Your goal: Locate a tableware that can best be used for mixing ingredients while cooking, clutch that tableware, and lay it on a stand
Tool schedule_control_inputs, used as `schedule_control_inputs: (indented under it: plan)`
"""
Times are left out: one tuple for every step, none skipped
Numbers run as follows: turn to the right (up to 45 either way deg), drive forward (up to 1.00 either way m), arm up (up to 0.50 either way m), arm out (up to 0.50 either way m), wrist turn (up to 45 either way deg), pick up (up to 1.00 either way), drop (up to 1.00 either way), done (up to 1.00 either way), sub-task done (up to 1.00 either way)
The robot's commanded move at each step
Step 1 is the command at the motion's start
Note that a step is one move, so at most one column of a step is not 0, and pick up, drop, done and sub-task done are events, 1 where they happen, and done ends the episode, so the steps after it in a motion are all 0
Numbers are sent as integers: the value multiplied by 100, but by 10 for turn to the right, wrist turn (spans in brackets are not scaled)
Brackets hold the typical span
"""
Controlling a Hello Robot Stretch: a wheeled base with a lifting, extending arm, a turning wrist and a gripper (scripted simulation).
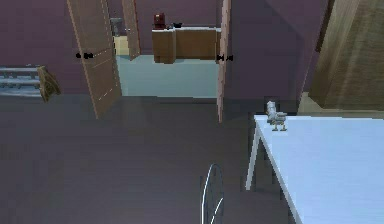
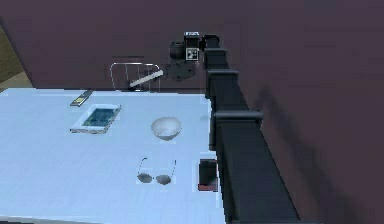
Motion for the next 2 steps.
schedule_control_inputs:
  plan:
    - [0, 0, 0, 2, 0, 0, 0, 0, 0]
    - [0, 0, 0, 0, 150, 0, 0, 0, 0]
